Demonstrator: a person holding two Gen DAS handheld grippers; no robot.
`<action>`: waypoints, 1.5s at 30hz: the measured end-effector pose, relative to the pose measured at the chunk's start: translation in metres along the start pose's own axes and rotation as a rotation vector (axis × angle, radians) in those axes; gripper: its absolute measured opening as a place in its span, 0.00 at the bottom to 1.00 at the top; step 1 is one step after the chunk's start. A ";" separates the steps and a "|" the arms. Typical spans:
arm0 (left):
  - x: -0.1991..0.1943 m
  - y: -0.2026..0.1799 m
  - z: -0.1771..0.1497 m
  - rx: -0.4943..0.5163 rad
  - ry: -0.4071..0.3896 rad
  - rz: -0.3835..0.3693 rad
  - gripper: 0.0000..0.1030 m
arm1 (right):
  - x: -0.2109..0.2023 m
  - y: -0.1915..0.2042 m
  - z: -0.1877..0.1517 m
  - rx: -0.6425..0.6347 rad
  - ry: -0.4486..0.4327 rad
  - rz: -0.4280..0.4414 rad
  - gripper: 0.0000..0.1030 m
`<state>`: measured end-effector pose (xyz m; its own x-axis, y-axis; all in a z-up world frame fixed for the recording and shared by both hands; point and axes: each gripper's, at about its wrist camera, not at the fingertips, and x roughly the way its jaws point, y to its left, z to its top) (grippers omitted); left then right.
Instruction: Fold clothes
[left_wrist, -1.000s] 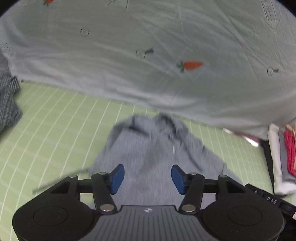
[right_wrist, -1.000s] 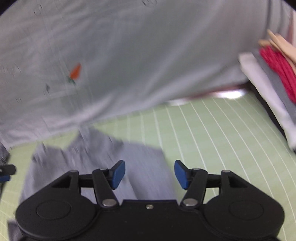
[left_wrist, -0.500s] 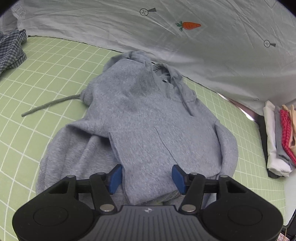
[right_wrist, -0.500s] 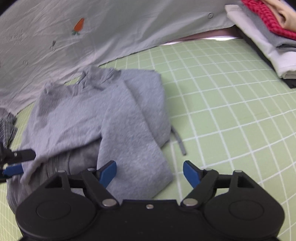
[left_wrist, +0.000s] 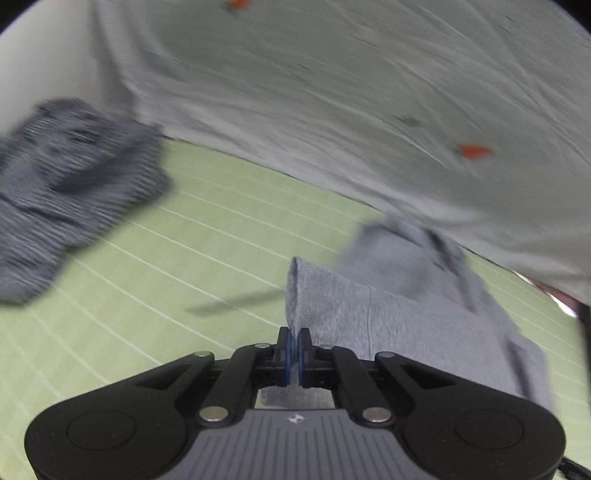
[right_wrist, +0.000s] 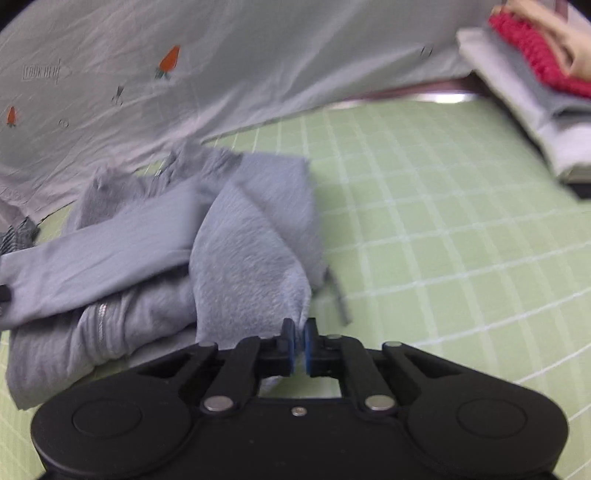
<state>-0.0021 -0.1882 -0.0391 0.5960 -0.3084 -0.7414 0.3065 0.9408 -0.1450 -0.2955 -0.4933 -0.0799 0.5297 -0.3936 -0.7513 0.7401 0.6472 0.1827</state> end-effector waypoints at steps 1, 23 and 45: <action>0.000 0.019 0.011 -0.026 -0.022 0.049 0.03 | -0.006 -0.005 0.007 -0.011 -0.027 -0.018 0.05; 0.003 0.045 -0.026 -0.075 0.085 0.020 0.72 | -0.015 -0.053 0.047 0.036 -0.142 -0.285 0.70; -0.016 -0.042 -0.094 0.068 0.303 -0.338 0.13 | 0.024 0.011 0.020 0.054 -0.008 0.142 0.15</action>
<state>-0.0947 -0.2097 -0.0826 0.2129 -0.5316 -0.8198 0.5007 0.7798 -0.3757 -0.2664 -0.5091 -0.0829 0.6339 -0.3060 -0.7103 0.6786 0.6606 0.3211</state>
